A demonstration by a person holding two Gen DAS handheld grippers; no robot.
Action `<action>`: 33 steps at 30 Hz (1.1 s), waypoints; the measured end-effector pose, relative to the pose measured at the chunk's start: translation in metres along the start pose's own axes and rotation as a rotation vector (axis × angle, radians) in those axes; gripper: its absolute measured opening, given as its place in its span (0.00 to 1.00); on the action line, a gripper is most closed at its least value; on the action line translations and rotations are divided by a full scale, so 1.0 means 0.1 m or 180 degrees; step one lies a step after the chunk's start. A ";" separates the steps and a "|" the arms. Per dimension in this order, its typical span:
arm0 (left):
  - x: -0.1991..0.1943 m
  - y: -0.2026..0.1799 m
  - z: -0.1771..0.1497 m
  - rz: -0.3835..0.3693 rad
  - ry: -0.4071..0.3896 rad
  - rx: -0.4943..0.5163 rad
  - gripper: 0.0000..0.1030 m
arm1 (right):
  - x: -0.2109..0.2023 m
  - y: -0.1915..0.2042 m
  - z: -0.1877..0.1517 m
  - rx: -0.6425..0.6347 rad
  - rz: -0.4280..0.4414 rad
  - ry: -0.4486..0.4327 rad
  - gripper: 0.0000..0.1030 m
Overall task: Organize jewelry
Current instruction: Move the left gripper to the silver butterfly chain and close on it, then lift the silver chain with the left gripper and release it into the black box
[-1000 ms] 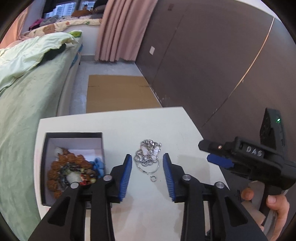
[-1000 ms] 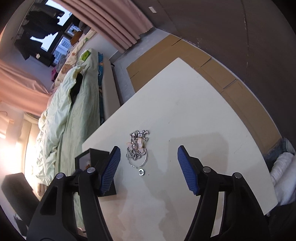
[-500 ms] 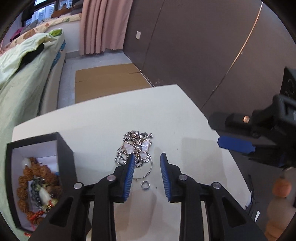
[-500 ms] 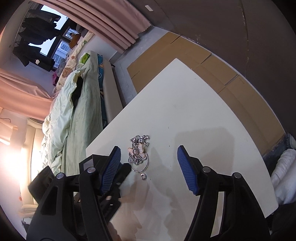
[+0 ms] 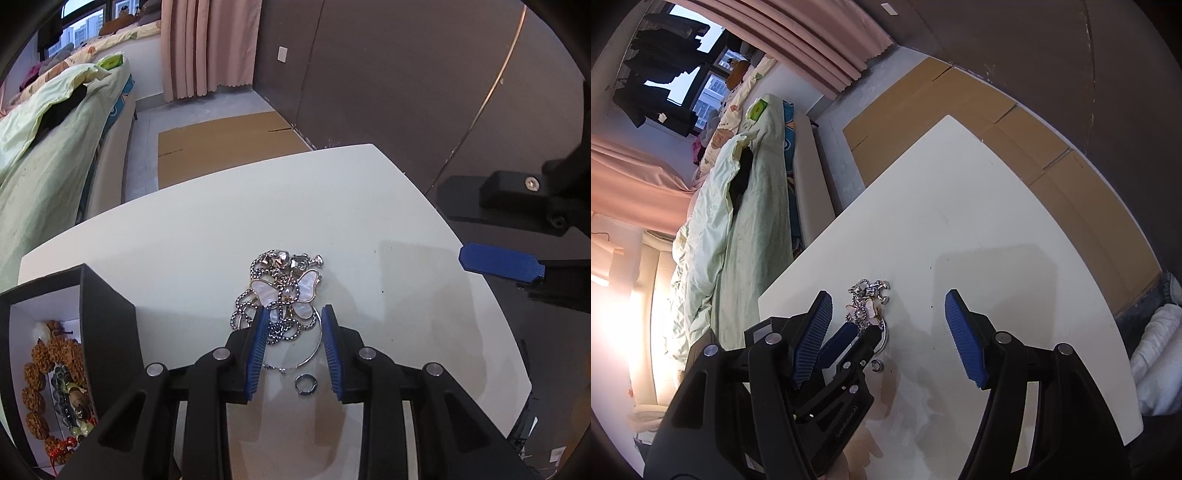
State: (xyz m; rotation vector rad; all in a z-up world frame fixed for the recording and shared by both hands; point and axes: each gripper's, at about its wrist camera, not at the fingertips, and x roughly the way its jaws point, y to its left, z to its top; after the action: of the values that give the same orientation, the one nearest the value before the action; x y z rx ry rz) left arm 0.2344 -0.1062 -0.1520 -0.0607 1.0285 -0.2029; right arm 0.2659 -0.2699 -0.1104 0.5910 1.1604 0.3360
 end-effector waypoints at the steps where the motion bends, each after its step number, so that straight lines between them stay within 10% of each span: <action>1: 0.01 -0.02 0.00 0.0032 0.0005 0.0030 0.25 | 0.01 0.01 0.00 -0.0005 -0.0005 0.0001 0.63; 8: 0.02 0.03 0.03 0.0148 0.0096 0.0058 0.01 | 0.06 0.08 -0.05 -0.0103 -0.0059 0.0038 0.63; 33: -1.51 0.10 0.57 -0.0349 -0.0880 -0.0205 0.00 | 0.15 0.09 -0.10 -0.0102 -0.0149 0.0050 0.63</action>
State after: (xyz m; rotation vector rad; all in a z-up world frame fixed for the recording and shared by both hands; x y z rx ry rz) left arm 0.2087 -0.0694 0.0034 -0.1987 0.7565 -0.2536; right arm 0.2629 -0.2518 -0.1189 0.5331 1.1801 0.3191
